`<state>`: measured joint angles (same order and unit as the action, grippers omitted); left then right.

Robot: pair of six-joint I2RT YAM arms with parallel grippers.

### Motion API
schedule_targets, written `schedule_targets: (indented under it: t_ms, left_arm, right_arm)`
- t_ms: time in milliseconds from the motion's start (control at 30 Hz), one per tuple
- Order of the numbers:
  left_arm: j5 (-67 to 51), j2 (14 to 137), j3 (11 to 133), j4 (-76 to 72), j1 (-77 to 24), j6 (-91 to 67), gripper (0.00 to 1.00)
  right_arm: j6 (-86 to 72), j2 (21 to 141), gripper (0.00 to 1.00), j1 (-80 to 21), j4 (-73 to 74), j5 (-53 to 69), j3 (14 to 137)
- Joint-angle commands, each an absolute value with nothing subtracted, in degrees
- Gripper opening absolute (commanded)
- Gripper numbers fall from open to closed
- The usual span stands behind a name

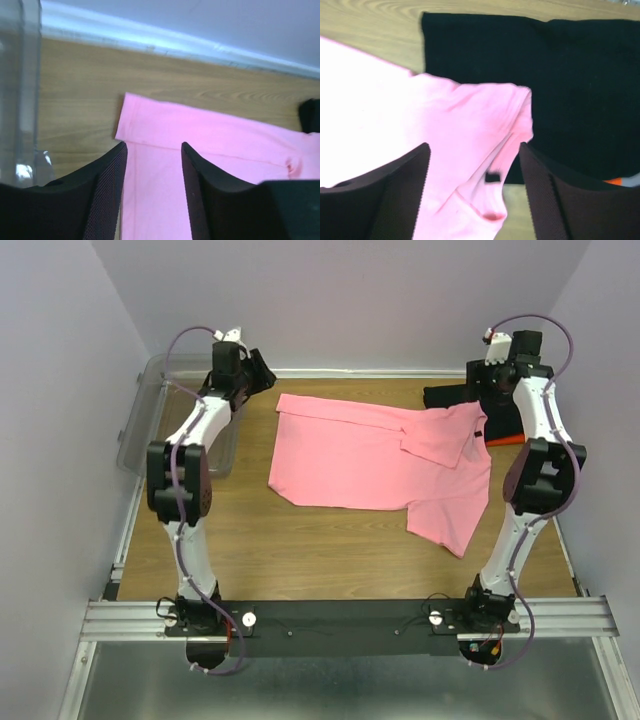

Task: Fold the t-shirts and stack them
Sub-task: Fold the tshirt

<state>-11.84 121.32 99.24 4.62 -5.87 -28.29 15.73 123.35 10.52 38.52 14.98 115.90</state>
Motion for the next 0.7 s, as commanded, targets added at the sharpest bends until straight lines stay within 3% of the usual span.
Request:
schedule_targets:
  t_ms: [0, 100, 233, 367, 567, 667]
  left_arm:
    - [-6.86, 105.15, 88.10, -7.81, -5.89, -26.10, 0.60]
    - [-6.68, 89.62, 71.41, -13.42, -5.98, -30.83, 0.69]
    - [-12.90, 78.00, 45.86, -20.30, -5.98, -41.80, 0.73]
    - [-18.54, 70.94, 33.59, -20.39, -7.90, -44.12, 0.72]
    - [-10.56, 61.35, 26.02, -15.91, -14.94, -43.77, 0.70]
    - [-8.09, 61.26, 25.93, -14.59, -15.12, -43.07, 0.70]
  right_arm:
    - [17.66, 112.08, 0.82, 9.49, 35.25, 16.42, 108.92]
    - [25.90, 102.25, 0.99, 9.40, 35.07, 27.21, 96.19]
    - [47.02, 86.80, 1.00, 9.41, 36.11, 41.46, 71.19]
    - [66.48, 78.24, 1.00, 9.40, 45.77, 43.25, 58.38]
    - [64.09, 69.88, 0.97, 9.40, 45.97, 39.03, 51.16]
    - [49.37, 72.41, 0.91, 9.49, 36.68, 31.14, 53.16]
